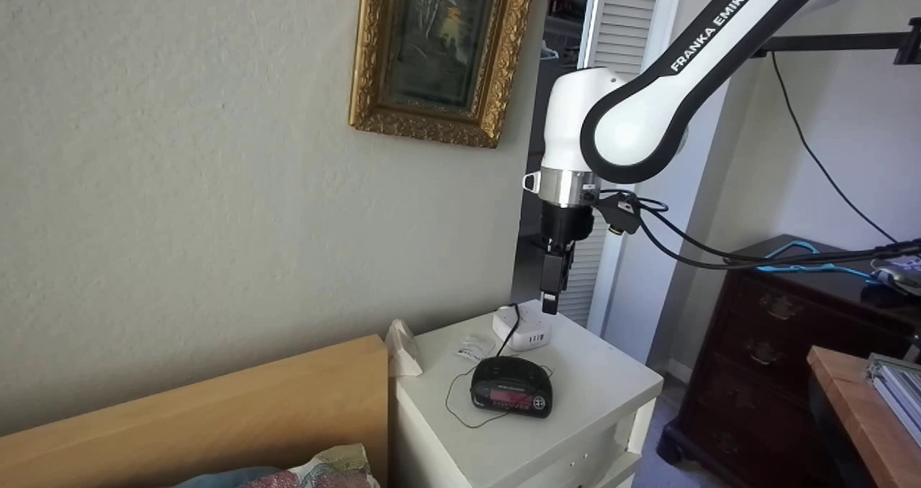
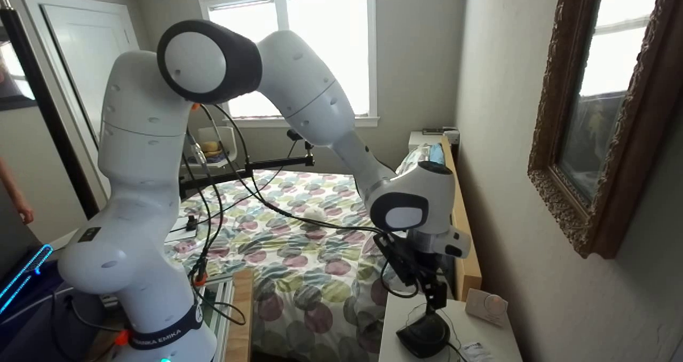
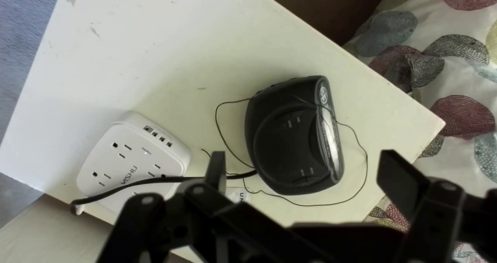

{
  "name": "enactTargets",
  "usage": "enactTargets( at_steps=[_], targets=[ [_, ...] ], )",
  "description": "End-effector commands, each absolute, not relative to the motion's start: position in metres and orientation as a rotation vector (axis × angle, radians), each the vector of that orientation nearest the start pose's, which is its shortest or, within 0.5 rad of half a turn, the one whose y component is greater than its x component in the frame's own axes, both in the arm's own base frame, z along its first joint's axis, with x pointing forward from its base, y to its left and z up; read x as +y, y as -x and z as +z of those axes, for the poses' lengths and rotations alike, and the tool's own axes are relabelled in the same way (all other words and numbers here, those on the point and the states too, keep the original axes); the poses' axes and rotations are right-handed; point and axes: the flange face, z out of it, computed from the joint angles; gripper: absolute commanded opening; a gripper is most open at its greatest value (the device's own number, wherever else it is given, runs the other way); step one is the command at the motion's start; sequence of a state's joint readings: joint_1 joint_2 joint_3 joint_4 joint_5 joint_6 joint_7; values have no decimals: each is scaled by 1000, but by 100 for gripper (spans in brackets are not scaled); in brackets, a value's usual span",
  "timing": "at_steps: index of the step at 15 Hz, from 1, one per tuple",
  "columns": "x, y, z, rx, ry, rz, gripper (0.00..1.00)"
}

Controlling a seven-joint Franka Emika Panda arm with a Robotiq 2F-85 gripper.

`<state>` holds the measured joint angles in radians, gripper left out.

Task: Move the black object close to the wall and white device to the right

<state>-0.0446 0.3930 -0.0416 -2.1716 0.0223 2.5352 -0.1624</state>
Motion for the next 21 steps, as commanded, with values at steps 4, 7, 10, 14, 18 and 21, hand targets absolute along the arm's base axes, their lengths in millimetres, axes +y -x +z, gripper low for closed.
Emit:
enactTargets(
  at_steps=[4,7,10,14,18,21],
  targets=[
    [-89,-615,158,-13,3134,86,100],
    [-90,-635,134,79,3109,154,100],
    [-87,-643,123,201,3098,229,100],
    [-86,-645,122,526,3048,262,100],
    [-88,-641,123,478,3076,244,100],
    [-89,-648,119,720,3040,231,100]
  ],
)
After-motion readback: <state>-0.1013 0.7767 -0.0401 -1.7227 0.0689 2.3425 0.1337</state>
